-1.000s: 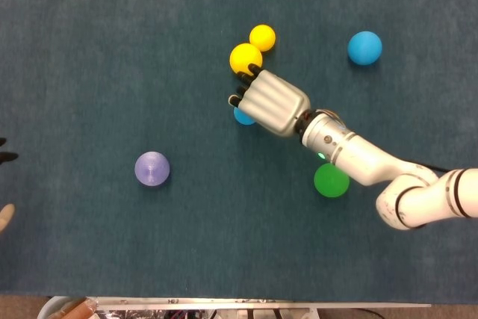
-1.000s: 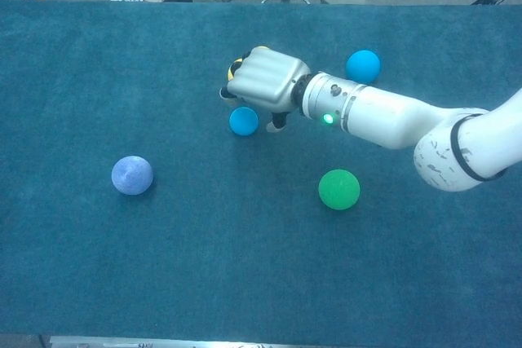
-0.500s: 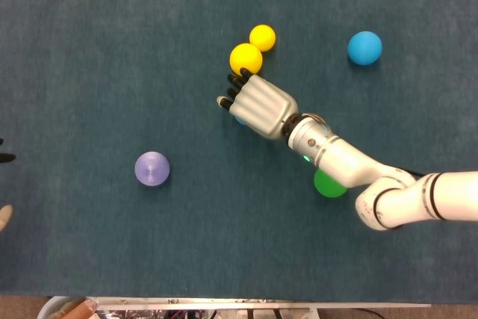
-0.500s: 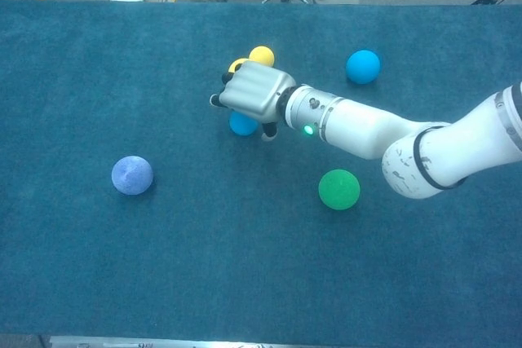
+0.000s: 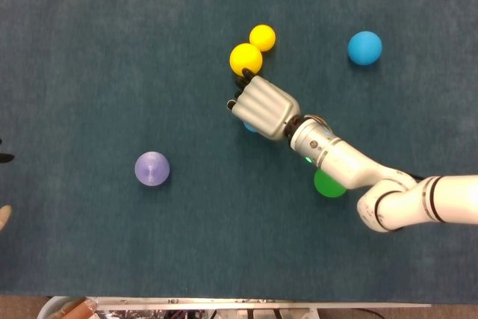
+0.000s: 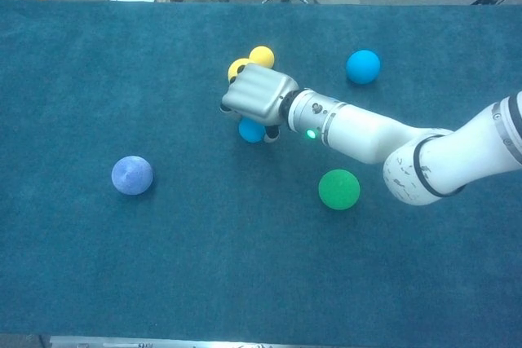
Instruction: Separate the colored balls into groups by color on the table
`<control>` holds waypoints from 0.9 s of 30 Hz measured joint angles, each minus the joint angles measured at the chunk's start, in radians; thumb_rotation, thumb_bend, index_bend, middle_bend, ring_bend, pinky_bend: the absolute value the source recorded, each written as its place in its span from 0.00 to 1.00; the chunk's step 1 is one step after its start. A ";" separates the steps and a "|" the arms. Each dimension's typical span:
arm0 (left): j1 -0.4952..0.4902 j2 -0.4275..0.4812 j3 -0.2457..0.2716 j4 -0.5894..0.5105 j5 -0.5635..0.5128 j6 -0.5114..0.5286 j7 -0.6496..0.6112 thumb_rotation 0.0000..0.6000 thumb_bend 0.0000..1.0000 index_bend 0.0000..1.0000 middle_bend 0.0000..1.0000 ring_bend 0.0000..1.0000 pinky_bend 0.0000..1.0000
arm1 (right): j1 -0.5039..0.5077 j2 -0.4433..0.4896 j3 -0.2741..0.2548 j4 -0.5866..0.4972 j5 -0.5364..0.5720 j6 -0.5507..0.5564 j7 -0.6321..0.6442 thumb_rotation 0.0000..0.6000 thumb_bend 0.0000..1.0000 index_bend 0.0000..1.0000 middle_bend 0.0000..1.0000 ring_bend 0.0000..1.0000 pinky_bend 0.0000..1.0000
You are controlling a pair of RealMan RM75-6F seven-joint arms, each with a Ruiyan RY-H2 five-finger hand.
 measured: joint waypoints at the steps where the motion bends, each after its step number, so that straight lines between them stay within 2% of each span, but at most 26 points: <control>1: 0.000 0.000 0.000 0.000 0.000 0.001 0.000 1.00 0.32 0.19 0.11 0.13 0.18 | -0.003 0.003 0.000 -0.001 -0.004 0.000 0.005 1.00 0.15 0.48 0.52 0.27 0.21; 9: 0.000 0.002 0.000 -0.004 0.005 0.004 0.003 1.00 0.32 0.19 0.11 0.13 0.18 | -0.030 0.055 -0.002 -0.051 -0.041 0.021 0.029 1.00 0.15 0.49 0.54 0.29 0.21; 19: -0.004 0.001 0.000 -0.005 0.006 -0.004 0.007 1.00 0.32 0.19 0.11 0.13 0.18 | -0.113 0.216 -0.027 -0.143 -0.132 0.095 0.122 1.00 0.14 0.49 0.54 0.29 0.21; 27: -0.016 -0.005 0.000 -0.007 0.005 -0.028 0.012 1.00 0.32 0.19 0.11 0.13 0.18 | -0.199 0.327 -0.058 -0.139 -0.164 0.123 0.201 1.00 0.14 0.49 0.54 0.29 0.21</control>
